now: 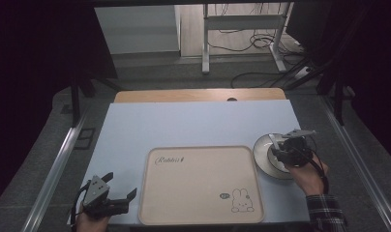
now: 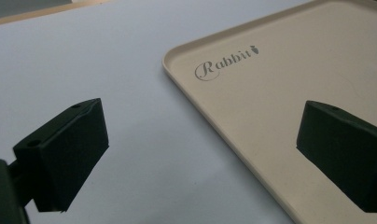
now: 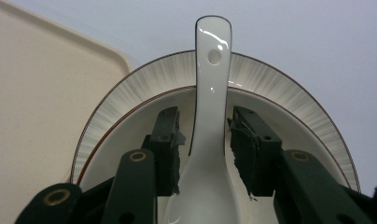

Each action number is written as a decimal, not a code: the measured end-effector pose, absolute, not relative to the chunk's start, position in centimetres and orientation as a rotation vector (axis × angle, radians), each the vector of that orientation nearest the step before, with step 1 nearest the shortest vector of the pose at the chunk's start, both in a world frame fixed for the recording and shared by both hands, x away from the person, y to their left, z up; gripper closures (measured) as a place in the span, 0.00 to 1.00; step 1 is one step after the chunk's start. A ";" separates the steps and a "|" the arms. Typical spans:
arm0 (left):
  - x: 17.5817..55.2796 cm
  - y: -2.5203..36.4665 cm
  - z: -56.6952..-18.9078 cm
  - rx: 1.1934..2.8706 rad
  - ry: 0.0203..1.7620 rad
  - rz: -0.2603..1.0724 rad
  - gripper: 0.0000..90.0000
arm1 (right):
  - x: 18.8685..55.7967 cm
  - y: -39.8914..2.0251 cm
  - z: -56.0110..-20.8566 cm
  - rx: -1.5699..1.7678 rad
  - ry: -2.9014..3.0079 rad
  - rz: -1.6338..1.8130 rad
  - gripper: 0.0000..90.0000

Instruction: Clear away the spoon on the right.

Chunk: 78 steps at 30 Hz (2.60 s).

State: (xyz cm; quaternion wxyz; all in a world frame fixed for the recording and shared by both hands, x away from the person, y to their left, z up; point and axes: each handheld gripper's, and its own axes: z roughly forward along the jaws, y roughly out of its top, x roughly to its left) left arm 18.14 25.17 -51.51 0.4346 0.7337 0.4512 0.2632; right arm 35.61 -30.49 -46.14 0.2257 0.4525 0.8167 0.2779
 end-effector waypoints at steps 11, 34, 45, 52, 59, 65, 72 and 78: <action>18.1 25.2 -51.5 1.828 1.124 0.656 0.02 | 35.9 -30.7 -46.6 1.261 2.266 0.762 0.79; 18.1 25.2 -51.5 1.829 1.126 0.656 0.02 | 35.6 -31.2 -45.6 1.312 2.244 0.828 0.82; 18.1 25.2 -51.5 1.827 1.126 0.659 0.02 | 35.3 -31.2 -44.6 1.303 2.236 0.852 0.82; 18.1 25.2 -51.5 1.821 1.128 0.663 0.02 | 35.0 -31.4 -43.6 1.292 2.225 0.871 0.82; 18.1 25.3 -51.4 1.814 1.132 0.664 0.02 | 34.6 -31.5 -42.5 1.280 2.214 0.893 0.82; 18.1 25.5 -51.4 1.799 1.136 0.672 0.02 | 34.3 -31.3 -41.5 1.266 2.210 0.911 0.82; 18.1 25.5 -51.5 1.800 1.144 0.669 0.02 | 33.7 -31.1 -40.5 1.256 2.209 0.952 0.82; 18.1 25.5 -51.5 1.800 1.146 0.669 0.02 | 33.2 -31.1 -39.6 1.252 2.210 0.983 0.82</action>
